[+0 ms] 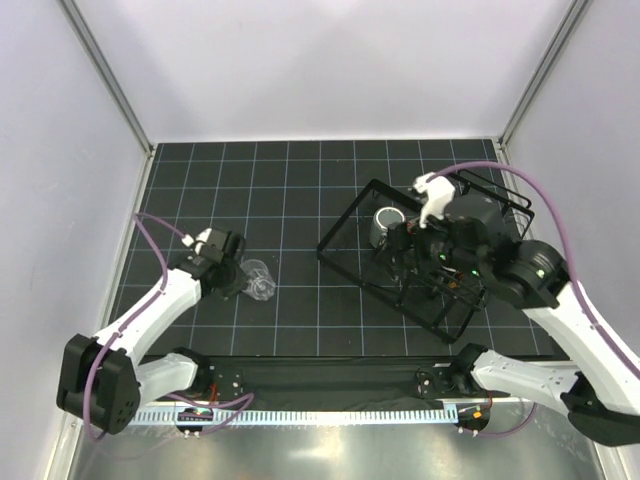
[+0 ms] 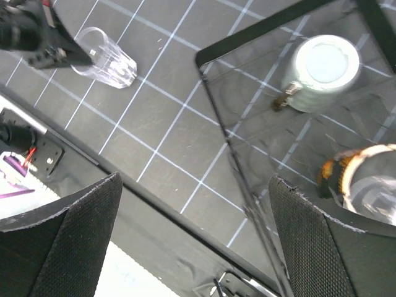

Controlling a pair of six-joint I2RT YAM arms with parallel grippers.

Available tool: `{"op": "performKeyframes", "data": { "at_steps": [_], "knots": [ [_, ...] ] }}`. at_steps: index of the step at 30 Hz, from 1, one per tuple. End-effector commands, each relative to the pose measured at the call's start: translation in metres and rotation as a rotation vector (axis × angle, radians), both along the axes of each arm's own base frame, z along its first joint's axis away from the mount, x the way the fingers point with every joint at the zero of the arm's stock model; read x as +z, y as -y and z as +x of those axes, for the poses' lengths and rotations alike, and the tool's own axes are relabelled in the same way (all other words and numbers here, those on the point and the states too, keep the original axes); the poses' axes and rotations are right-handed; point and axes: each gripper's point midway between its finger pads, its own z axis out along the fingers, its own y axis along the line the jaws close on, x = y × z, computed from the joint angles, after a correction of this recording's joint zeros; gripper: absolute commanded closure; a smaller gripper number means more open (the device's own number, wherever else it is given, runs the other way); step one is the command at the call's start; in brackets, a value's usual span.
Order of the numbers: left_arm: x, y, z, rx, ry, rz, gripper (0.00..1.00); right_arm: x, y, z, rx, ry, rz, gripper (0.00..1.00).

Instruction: Load the cups into the dish rack

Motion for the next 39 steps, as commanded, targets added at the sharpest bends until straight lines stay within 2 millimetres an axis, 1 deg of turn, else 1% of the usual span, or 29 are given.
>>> {"op": "performKeyframes", "data": {
  "at_steps": [1, 2, 5, 6, 7, 8, 10, 11, 12, 13, 14, 15, 17, 18, 20, 21, 22, 23, 24, 25, 26, 27, 28, 30, 31, 32, 34, 38, 39],
  "knots": [
    [-0.005, 0.028, -0.018, -0.042, -0.013, -0.049, 0.99, 0.018, -0.028, 0.005, 0.070, 0.037, 0.041, 0.00],
    [-0.007, 0.033, -0.021, -0.050, -0.015, -0.042, 1.00, 0.017, -0.037, 0.001, 0.096, 0.037, 0.037, 0.00],
    [-0.014, 0.040, -0.025, -0.066, -0.030, -0.017, 0.99, 0.012, -0.059, 0.006, 0.116, 0.028, 0.007, 0.00],
    [-0.014, 0.042, -0.025, -0.069, -0.037, -0.017, 0.97, 0.009, -0.074, 0.003, 0.148, 0.019, -0.005, 0.00],
    [-0.017, 0.043, -0.026, -0.074, -0.052, -0.011, 0.96, 0.006, -0.081, 0.003, 0.159, 0.013, -0.015, 0.00],
    [-0.016, 0.045, -0.026, -0.082, -0.049, -0.012, 0.90, 0.009, -0.087, 0.003, 0.166, 0.021, -0.012, 0.00],
    [-0.015, 0.046, -0.026, -0.087, -0.040, -0.002, 0.76, 0.001, -0.101, 0.005, 0.170, 0.003, -0.027, 0.00],
    [-0.011, 0.044, -0.025, -0.085, -0.017, 0.002, 0.71, -0.001, -0.103, 0.007, 0.165, 0.003, -0.030, 0.00],
    [-0.010, 0.044, -0.026, -0.083, -0.012, 0.005, 0.62, -0.004, -0.107, 0.010, 0.162, 0.000, -0.035, 0.00],
    [-0.009, 0.042, -0.028, -0.078, -0.009, 0.006, 0.57, -0.008, -0.110, 0.012, 0.158, -0.007, -0.045, 0.00],
    [-0.003, 0.042, -0.027, -0.073, 0.017, -0.009, 0.49, -0.008, -0.113, 0.014, 0.161, -0.005, -0.045, 0.00],
    [-0.003, 0.040, -0.029, -0.072, 0.021, -0.013, 0.46, -0.011, -0.116, 0.015, 0.162, -0.009, -0.048, 0.00],
    [0.009, 0.041, -0.030, -0.073, 0.065, -0.046, 0.38, -0.014, -0.124, 0.020, 0.167, -0.013, -0.050, 0.00],
    [0.013, 0.040, -0.031, -0.072, 0.080, -0.055, 0.36, -0.017, -0.127, 0.020, 0.172, -0.017, -0.055, 0.01],
    [0.022, 0.037, -0.035, -0.073, 0.107, -0.069, 0.34, -0.024, -0.138, 0.026, 0.180, -0.027, -0.072, 0.00],
    [0.036, 0.037, -0.036, -0.076, 0.166, -0.106, 0.34, -0.028, -0.142, 0.028, 0.184, -0.033, -0.079, 0.02],
    [0.041, 0.035, -0.037, -0.077, 0.189, -0.115, 0.34, -0.030, -0.146, 0.029, 0.188, -0.038, -0.083, 0.04],
    [0.048, 0.033, -0.040, -0.075, 0.217, -0.130, 0.35, -0.030, -0.153, 0.031, 0.196, -0.036, -0.073, 0.09],
    [0.063, 0.031, -0.041, -0.071, 0.282, -0.166, 0.36, -0.040, -0.161, 0.034, 0.206, -0.057, -0.088, 0.12],
    [0.070, 0.028, -0.042, -0.066, 0.318, -0.177, 0.37, -0.042, -0.166, 0.035, 0.211, -0.063, -0.087, 0.17],
    [0.076, 0.026, -0.043, -0.064, 0.350, -0.195, 0.38, -0.043, -0.173, 0.037, 0.217, -0.064, -0.078, 0.18],
    [0.082, 0.024, -0.045, -0.059, 0.376, -0.203, 0.39, -0.054, -0.180, 0.039, 0.223, -0.080, -0.090, 0.19],
    [0.095, 0.018, -0.047, -0.044, 0.442, -0.228, 0.38, -0.060, -0.186, 0.040, 0.231, -0.091, -0.093, 0.21],
    [0.105, 0.013, -0.050, -0.028, 0.488, -0.247, 0.38, -0.070, -0.196, 0.043, 0.242, -0.106, -0.091, 0.24],
    [0.112, 0.010, -0.052, -0.021, 0.522, -0.265, 0.37, -0.086, -0.204, 0.044, 0.253, -0.132, -0.114, 0.26],
    [0.116, 0.008, -0.053, -0.012, 0.540, -0.271, 0.36, -0.092, -0.209, 0.045, 0.256, -0.144, -0.120, 0.27],
    [0.119, 0.005, -0.056, -0.009, 0.553, -0.275, 0.35, -0.115, -0.217, 0.046, 0.264, -0.179, -0.155, 0.30],
    [0.116, 0.003, -0.060, -0.007, 0.524, -0.269, 0.34, -0.142, -0.226, 0.045, 0.273, -0.208, -0.180, 0.30],
    [0.115, 0.003, -0.061, -0.003, 0.515, -0.267, 0.34, -0.145, -0.227, 0.045, 0.274, -0.214, -0.180, 0.30]
  ]
}}
